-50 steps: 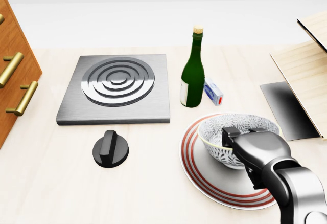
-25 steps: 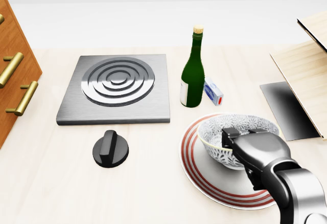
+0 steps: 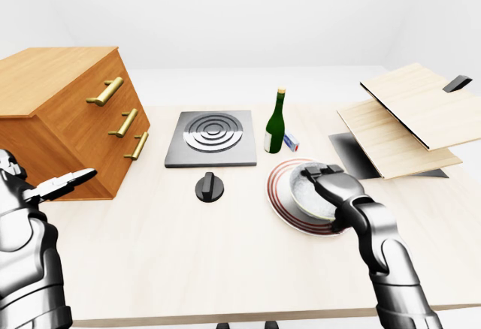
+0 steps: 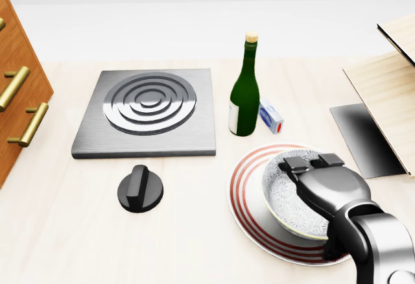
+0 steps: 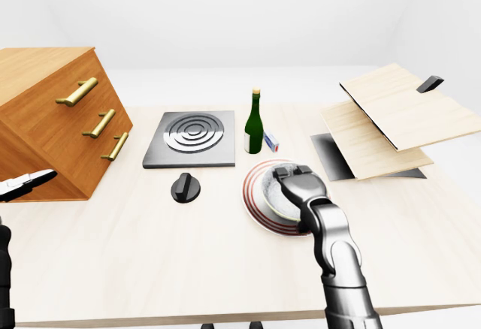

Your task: Pick up the akita bowl and put it on the plate.

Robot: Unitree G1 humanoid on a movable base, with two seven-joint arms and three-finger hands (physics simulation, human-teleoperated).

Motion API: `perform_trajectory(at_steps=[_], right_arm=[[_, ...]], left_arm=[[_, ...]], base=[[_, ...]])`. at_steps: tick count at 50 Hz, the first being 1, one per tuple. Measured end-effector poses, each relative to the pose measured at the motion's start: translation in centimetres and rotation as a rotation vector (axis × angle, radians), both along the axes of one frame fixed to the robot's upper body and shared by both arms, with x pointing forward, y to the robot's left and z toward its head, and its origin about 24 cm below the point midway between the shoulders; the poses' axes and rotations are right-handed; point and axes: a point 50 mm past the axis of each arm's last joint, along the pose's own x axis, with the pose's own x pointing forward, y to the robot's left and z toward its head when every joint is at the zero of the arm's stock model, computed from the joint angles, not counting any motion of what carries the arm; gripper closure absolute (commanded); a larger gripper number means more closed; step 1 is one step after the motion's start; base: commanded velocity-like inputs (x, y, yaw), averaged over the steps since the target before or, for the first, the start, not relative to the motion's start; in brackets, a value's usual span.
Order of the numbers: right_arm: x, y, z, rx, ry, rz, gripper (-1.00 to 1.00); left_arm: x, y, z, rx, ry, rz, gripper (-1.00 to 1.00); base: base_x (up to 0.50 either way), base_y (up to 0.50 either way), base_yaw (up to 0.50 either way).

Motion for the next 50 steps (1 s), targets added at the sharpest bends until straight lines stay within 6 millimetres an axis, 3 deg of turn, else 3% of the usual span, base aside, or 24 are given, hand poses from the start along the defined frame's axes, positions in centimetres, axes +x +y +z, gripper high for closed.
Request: perform_trajectory(at_steps=[32,50], right_arm=[[0.2,-0.2,1.4,0.0,-0.058,0.001,-1.0],[-1.5,0.5,4.5,0.06,-0.207,0.038,-1.0]], left_arm=[[0.0,0.0,0.0,-0.001,0.001,0.0,-1.0],[-0.1,0.1,0.0,-0.002,0.002,0.0,-1.0]], base=[[0.0,0.0,0.0],[0.0,0.0,0.0]])
